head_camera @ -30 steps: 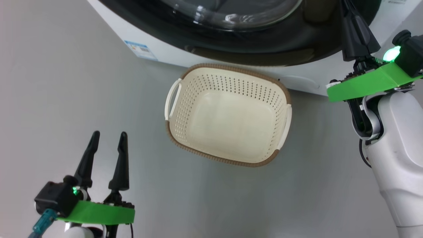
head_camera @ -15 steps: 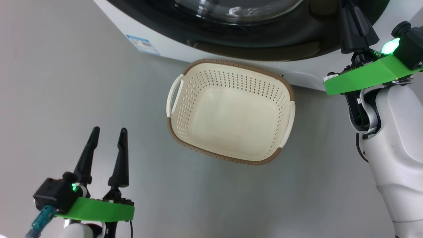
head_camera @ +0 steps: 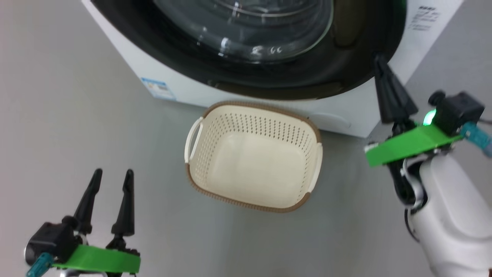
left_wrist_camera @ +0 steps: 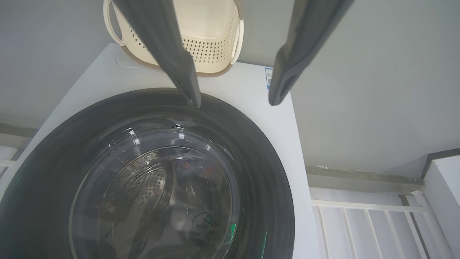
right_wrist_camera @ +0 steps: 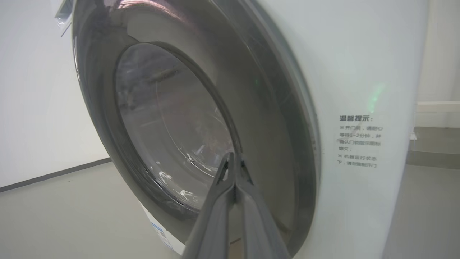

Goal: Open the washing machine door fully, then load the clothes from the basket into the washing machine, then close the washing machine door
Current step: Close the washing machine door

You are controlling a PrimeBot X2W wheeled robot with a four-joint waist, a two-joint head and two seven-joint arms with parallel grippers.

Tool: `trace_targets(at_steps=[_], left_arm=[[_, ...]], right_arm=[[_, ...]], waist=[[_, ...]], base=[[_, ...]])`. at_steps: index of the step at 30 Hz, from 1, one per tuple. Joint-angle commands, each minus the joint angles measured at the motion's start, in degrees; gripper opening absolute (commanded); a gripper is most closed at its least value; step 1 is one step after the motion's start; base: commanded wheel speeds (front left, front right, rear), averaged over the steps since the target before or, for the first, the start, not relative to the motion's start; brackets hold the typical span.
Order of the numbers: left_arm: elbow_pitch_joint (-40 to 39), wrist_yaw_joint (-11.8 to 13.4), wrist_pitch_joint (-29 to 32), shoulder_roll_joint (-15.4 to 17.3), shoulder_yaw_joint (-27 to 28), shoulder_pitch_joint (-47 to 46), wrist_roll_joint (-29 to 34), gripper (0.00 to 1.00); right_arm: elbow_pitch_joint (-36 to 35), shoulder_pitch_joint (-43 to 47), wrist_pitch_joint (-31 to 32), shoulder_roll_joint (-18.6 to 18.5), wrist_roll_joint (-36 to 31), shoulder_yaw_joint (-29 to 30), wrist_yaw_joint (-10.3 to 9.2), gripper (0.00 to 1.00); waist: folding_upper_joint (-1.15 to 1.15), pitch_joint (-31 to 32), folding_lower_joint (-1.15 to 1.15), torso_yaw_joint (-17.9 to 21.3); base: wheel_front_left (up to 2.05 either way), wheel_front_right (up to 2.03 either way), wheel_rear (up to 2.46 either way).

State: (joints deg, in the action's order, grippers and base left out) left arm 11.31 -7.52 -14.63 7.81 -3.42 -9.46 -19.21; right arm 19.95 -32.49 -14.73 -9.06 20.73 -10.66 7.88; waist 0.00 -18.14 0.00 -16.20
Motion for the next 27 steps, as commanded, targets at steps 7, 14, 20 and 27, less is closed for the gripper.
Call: trace_targets(at_steps=[7,14,20,27], left_arm=[[0.4,0.0,-0.4,3.9,2.7,3.3,0.1,1.0],[0.8,0.0,-0.4,5.5,3.1,5.7,0.0,1.0],[1.1,0.0,-0.4,6.3,3.4,7.8,-0.3,1.0],[1.3,0.0,-0.4,6.8,3.8,9.3,-0.6,1.0]], right_arm=[[-1.7,9.5,-0.3,1.4,1.2,-1.3,-0.39,1.0],[-1.9,15.9,-0.3,1.5,1.3,-1.0,-0.39,1.0],[-2.5,20.5,-0.3,1.0,1.3,-0.4,-0.39,1.0],[-3.5,23.4,-0.3,0.4,1.2,0.6,-0.39,1.0]], waist=[[0.0,8.7,0.0,5.7],[0.0,12.9,0.0,10.1],[0.0,15.8,0.0,13.5],[0.0,17.0,0.0,16.4]], base=[[0.0,0.0,0.0],[0.0,0.0,0.0],[0.0,0.0,0.0],[0.0,0.0,0.0]])
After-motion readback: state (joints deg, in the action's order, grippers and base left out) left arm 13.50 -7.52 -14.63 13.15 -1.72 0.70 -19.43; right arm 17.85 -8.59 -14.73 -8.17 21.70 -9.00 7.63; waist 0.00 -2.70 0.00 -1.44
